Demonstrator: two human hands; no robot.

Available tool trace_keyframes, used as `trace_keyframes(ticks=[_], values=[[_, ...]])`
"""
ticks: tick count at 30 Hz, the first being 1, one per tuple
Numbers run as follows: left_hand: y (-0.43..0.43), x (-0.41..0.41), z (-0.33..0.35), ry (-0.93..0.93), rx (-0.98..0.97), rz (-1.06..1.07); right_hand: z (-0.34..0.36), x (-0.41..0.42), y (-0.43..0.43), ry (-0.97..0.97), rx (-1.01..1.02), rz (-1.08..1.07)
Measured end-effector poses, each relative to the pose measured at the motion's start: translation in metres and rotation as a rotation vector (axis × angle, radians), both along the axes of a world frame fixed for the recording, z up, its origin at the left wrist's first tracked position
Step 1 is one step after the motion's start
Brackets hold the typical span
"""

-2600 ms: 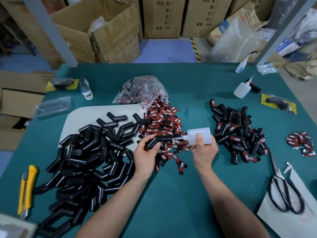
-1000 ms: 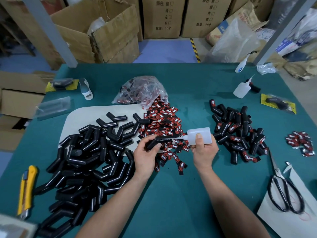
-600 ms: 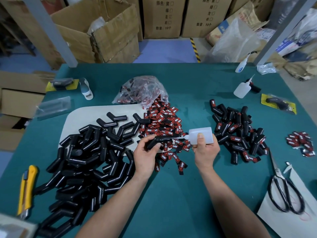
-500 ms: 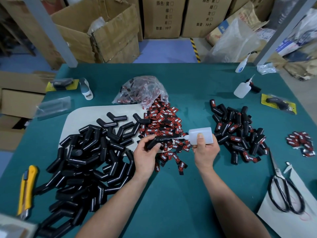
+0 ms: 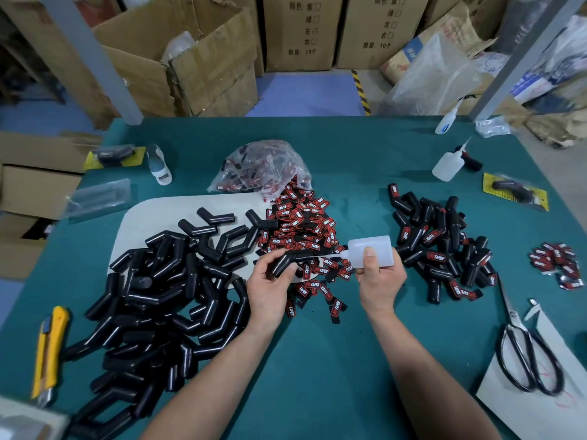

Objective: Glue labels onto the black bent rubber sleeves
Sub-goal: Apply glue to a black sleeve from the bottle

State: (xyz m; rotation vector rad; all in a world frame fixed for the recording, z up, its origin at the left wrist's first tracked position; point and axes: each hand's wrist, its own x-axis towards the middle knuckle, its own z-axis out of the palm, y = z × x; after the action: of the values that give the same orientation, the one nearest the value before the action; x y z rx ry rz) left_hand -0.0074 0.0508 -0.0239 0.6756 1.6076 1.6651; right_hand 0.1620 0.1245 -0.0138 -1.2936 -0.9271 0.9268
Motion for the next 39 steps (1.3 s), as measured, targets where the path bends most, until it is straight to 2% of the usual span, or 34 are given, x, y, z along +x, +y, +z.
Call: trace_keyframes(ticks=[39], values=[[-0.0024,-0.0005,0.0028,-0.018,-0.025,-0.017,-0.0010,0.0019,-0.0020,-0.072,0.029,0.001]])
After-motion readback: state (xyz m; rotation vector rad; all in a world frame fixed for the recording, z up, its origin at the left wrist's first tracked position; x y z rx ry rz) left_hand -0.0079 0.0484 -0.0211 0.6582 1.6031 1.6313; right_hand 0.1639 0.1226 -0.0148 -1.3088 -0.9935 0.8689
